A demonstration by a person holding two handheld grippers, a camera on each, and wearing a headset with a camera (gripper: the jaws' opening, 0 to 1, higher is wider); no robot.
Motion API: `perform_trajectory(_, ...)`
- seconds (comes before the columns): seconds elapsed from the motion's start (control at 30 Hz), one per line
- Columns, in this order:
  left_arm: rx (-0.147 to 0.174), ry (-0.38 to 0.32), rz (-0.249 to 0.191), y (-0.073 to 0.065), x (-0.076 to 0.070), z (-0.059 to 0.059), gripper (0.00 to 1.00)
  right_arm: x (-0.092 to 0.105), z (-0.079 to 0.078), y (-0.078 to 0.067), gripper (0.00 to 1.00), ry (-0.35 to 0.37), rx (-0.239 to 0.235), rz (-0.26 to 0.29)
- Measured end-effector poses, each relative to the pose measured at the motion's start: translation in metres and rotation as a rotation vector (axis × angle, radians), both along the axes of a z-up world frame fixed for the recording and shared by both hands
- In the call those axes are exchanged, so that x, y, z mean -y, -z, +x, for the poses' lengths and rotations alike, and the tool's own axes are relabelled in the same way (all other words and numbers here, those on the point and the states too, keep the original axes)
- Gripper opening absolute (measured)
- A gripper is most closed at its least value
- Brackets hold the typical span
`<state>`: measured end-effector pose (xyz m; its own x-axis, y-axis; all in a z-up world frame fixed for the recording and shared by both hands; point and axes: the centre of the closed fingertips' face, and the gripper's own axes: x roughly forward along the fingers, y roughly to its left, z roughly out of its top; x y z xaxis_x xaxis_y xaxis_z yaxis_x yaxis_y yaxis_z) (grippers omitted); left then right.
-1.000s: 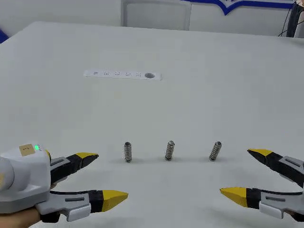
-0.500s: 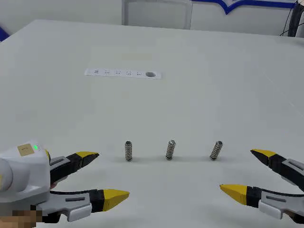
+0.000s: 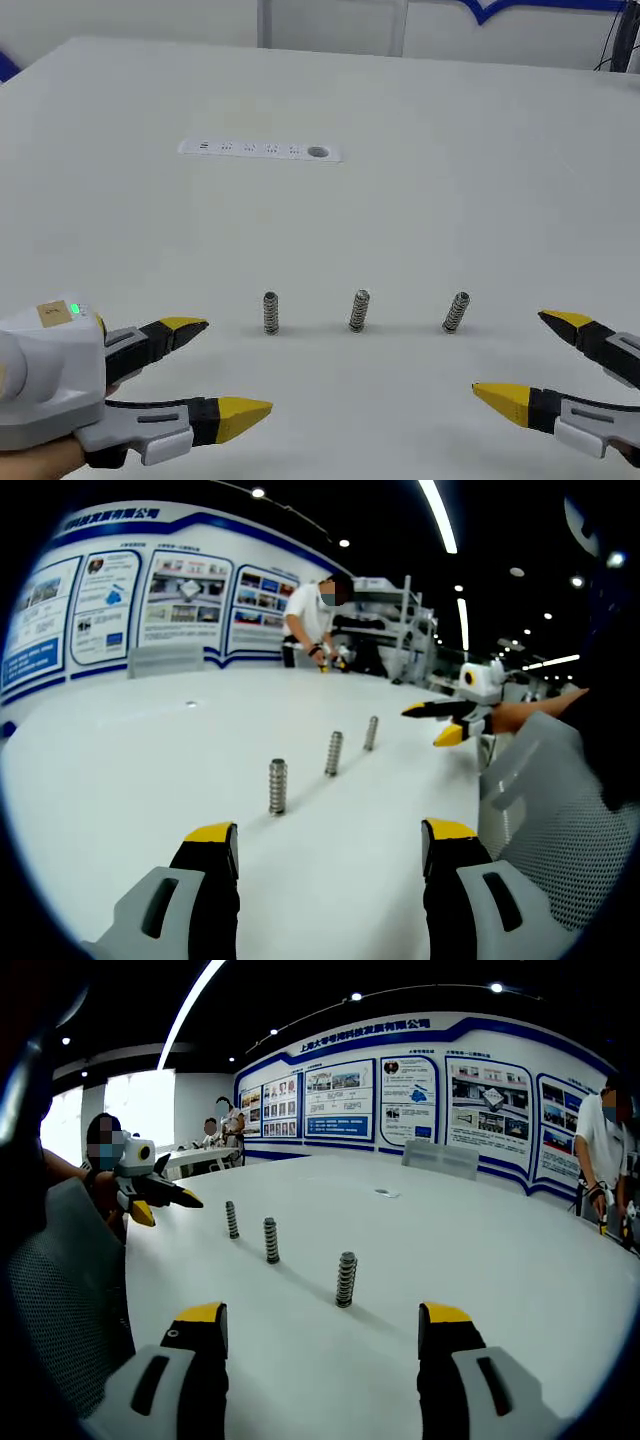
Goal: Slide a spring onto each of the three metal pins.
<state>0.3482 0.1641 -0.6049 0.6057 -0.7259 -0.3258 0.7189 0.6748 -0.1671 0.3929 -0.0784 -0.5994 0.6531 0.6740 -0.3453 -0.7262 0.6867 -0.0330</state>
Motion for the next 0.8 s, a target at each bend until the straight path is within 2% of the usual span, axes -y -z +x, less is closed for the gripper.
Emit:
perform_trajectory(0.57, -0.009, -0.018, -0.003, 0.0034, -0.0036, -0.0029, 0.76, -0.006, 0.0044, -0.0006, 0.79, -0.029, -0.005, -0.017)
perform_trajectory(0.8, -0.005, -0.034, -0.019, 0.0028, -0.006, -0.0026, 0.75, -0.0087, 0.0052, -0.0014, 0.79, -0.042, -0.009, -0.025)
